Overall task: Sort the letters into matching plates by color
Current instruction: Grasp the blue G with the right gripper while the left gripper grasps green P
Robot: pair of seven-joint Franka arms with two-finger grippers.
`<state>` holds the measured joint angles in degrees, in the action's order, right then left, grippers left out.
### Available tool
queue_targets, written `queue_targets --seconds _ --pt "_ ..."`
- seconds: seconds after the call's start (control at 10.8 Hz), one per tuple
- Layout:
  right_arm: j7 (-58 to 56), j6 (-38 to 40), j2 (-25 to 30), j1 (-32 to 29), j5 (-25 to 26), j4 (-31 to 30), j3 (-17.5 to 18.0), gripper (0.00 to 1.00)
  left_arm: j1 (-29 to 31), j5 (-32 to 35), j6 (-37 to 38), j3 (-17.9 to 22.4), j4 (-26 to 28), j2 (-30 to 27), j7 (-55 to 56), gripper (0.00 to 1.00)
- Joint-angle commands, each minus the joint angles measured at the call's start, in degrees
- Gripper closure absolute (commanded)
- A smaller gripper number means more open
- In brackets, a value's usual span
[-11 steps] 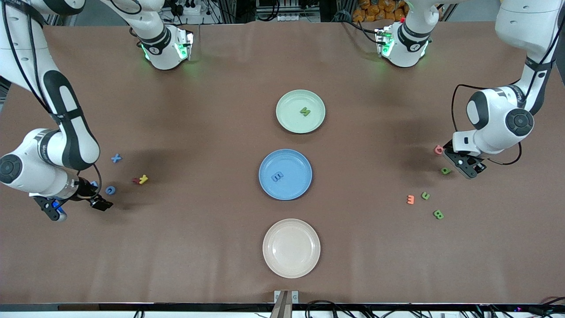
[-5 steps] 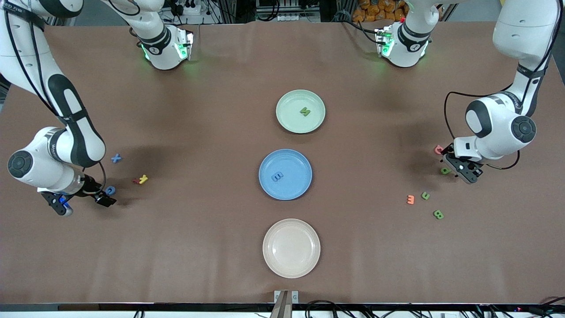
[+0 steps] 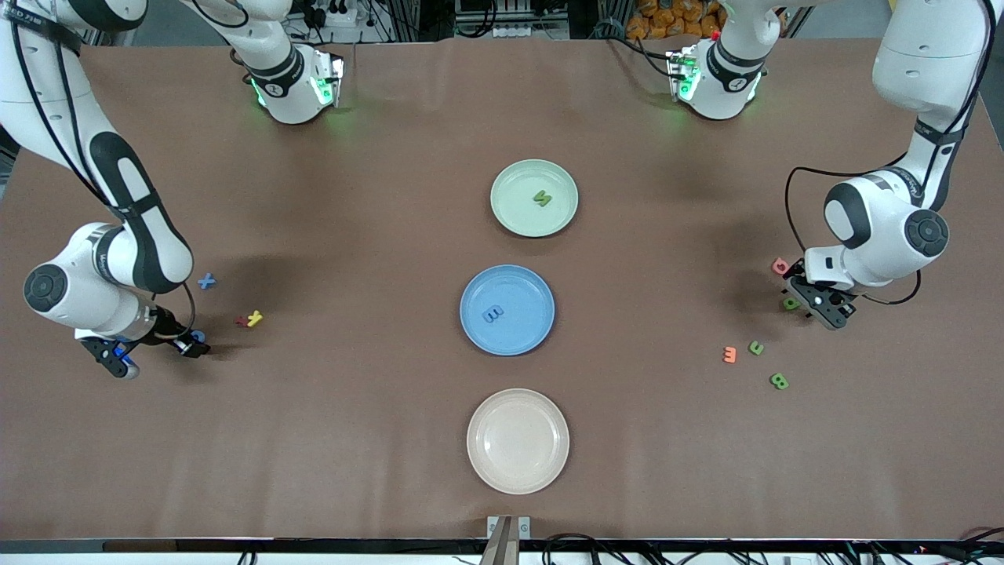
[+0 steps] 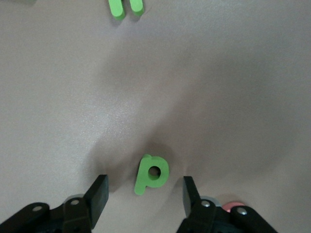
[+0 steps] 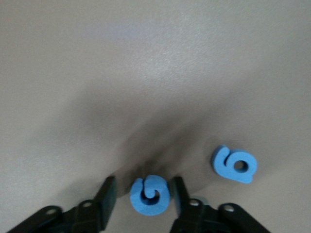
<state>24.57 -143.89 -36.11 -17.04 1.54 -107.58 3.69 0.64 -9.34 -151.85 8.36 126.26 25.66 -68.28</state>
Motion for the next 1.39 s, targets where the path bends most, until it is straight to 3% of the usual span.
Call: queue_targets --seconds 0.0,0.09,0.19,0.37,0.46,0.65,0.74,1.3 --pt "-4.6 -0.8 3.3 -2.2 0.7 -4.2 0.7 0.74 0.0 -1.6 -1.0 -0.4 -0.7 1.0 -1.9 0.38" --pt "-4.8 -0.8 3.2 -2.2 0.7 -4.2 0.7 0.83 -0.2 -1.6 -1.2 -0.4 -0.7 1.3 -1.9 0.39" --pt "-5.1 -0.8 3.2 -2.1 0.7 -4.2 0.7 0.87 -0.3 -1.6 -1.3 -0.4 -0.7 1.4 -1.9 0.4" --pt "-8.7 0.0 3.8 -1.2 1.8 -3.3 1.0 0.88 -0.7 -1.6 -1.3 -0.6 -0.7 1.5 -1.4 0.47" --pt "-11.0 0.4 4.5 -0.1 3.3 -2.5 1.0 0.88 -0.7 -1.6 -1.3 -0.6 -0.7 1.6 -1.4 0.58" --pt "-15.4 5.1 4.8 1.6 5.9 1.0 1.1 0.86 -0.8 -1.6 -1.3 -1.1 -0.8 1.6 -1.2 0.93" --pt "-17.8 6.1 4.7 3.0 6.1 2.2 1.1 0.84 -0.9 -1.6 -1.3 -1.1 -0.8 1.6 -1.2 1.0" --pt "-18.1 6.7 4.2 15.3 5.1 6.4 3.0 0.82 -3.8 -1.4 1.7 -6.5 -1.0 -2.2 10.2 1.0"
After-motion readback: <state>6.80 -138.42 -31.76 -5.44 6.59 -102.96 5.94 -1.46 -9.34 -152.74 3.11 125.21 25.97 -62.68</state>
